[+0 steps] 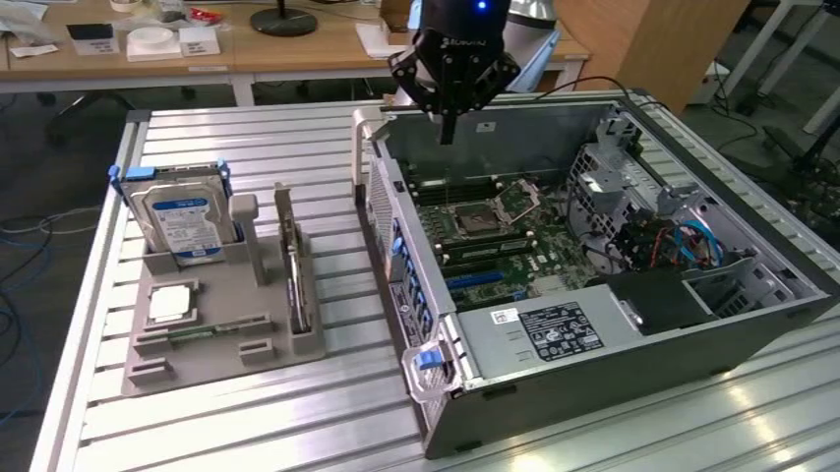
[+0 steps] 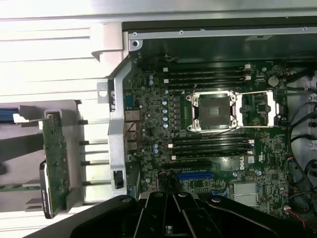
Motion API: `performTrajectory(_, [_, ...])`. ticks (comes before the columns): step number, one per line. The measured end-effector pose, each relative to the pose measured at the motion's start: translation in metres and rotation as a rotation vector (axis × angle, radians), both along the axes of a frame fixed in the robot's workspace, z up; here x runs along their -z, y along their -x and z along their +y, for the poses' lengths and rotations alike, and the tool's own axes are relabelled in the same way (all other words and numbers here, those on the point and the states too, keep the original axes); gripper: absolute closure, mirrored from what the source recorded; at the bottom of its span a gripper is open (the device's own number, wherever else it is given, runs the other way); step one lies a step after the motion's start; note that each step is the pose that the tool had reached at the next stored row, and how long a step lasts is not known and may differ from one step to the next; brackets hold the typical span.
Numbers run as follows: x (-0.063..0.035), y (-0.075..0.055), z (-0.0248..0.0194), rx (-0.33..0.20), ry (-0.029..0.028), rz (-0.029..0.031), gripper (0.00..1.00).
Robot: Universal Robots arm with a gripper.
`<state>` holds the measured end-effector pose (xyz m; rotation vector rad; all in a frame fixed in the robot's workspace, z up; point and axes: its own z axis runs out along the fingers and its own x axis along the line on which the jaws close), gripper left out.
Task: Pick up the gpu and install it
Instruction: 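Reach for the gpu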
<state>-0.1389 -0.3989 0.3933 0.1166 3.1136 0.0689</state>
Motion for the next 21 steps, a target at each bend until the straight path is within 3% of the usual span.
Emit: performTrajectory(21, [0.0002, 0.032, 0.0000, 0.000, 0.0000, 0.0000, 0.89])
